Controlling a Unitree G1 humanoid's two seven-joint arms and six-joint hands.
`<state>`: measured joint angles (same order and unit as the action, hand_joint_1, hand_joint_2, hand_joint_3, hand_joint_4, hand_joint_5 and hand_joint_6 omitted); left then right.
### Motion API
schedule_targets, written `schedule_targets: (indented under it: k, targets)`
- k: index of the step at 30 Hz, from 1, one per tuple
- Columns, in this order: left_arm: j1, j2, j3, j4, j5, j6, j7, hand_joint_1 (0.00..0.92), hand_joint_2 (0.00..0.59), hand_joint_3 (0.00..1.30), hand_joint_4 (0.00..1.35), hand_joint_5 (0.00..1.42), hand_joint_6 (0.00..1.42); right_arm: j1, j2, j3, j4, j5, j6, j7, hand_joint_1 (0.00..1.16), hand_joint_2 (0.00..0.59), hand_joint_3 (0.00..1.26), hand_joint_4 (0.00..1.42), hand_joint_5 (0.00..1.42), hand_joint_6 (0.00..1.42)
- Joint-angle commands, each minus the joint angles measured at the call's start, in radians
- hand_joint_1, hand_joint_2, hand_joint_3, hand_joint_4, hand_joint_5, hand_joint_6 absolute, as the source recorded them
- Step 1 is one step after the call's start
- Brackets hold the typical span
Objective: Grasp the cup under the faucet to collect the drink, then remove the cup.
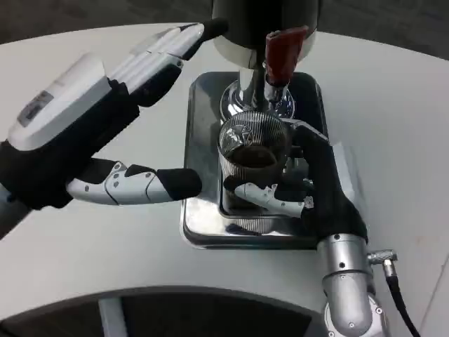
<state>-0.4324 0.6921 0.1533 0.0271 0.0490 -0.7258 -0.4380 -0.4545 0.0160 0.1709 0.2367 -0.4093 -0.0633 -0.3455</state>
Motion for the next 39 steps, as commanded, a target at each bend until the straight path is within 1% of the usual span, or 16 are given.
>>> schedule_targets:
  k: [1, 3, 14, 20, 28, 32, 39]
  targets:
    - [0.024, 0.018, 0.013, -0.017, -0.015, 0.006, -0.005, 0.0, 0.133, 0.0, 0.0, 0.0, 0.0, 0.024, 0.015, -0.003, 0.01, 0.001, -0.024, -0.029, 1.14, 0.132, 0.66, 0.8, 0.92, 1.22]
    - [0.026, 0.017, 0.013, -0.018, -0.014, 0.008, -0.004, 0.0, 0.134, 0.0, 0.0, 0.0, 0.0, 0.027, 0.017, -0.006, 0.006, 0.003, -0.029, -0.035, 1.14, 0.115, 0.65, 0.82, 0.93, 1.24]
    - [0.042, 0.017, 0.017, -0.029, -0.012, 0.015, -0.001, 0.0, 0.134, 0.0, 0.0, 0.0, 0.0, 0.045, 0.031, -0.018, -0.04, 0.012, -0.038, -0.052, 1.14, 0.105, 0.7, 0.88, 0.97, 1.32]
    - [0.061, 0.018, 0.028, -0.028, -0.01, 0.016, -0.002, 0.0, 0.134, 0.0, 0.0, 0.0, 0.0, 0.071, 0.037, -0.018, -0.07, 0.011, -0.038, -0.053, 1.13, 0.112, 0.71, 0.89, 1.0, 1.35]
    - [0.087, 0.02, 0.05, -0.03, 0.002, 0.024, 0.006, 0.0, 0.134, 0.0, 0.0, 0.0, 0.0, 0.093, 0.037, -0.007, -0.118, -0.005, -0.042, -0.053, 1.13, 0.114, 0.73, 0.92, 1.0, 1.36]
    - [0.114, 0.026, 0.068, -0.033, 0.015, 0.035, 0.009, 0.0, 0.134, 0.0, 0.0, 0.0, 0.0, 0.115, 0.023, 0.012, -0.168, -0.034, -0.035, -0.039, 1.14, 0.114, 0.74, 0.92, 1.02, 1.38]
    - [0.144, 0.038, 0.088, -0.025, 0.023, 0.044, 0.01, 0.0, 0.131, 0.0, 0.0, 0.0, 0.0, 0.164, 0.015, 0.021, -0.244, -0.037, -0.028, 0.013, 1.14, 0.114, 0.74, 0.93, 1.02, 1.39]
